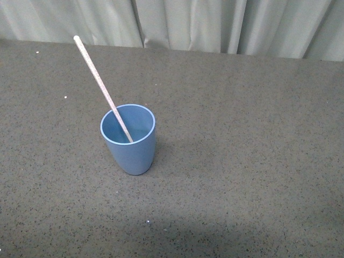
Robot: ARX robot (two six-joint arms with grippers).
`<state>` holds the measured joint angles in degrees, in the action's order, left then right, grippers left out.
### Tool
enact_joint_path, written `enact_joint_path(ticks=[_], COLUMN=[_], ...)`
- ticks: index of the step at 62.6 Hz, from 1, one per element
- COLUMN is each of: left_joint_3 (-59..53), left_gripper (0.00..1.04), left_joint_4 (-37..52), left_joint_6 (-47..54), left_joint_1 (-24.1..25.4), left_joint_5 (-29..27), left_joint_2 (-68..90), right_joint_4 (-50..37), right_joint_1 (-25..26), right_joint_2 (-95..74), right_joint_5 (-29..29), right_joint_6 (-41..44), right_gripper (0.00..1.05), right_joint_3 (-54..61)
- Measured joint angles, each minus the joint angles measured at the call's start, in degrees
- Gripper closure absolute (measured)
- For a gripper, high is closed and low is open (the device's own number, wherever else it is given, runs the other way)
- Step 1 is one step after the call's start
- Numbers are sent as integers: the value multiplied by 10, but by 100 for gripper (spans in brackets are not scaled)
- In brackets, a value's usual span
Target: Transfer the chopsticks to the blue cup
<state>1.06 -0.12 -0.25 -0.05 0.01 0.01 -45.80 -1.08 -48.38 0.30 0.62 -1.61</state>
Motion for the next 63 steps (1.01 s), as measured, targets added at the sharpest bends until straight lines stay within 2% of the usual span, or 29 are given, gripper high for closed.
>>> enact_joint_path(ticks=[26,63], left_joint_3=[0,0], left_gripper=[7,7], left_joint_4=[0,0], left_joint_6=[0,0], left_joint_1=[0,0], left_joint_5=[0,0], left_joint_2=[0,0], right_joint_4=[160,303], right_joint_1=[9,9], right_joint_2=[182,331], right_joint_5=[-2,-2], right_joint_6=[0,0], right_gripper=[104,104], right_joint_3=[13,14])
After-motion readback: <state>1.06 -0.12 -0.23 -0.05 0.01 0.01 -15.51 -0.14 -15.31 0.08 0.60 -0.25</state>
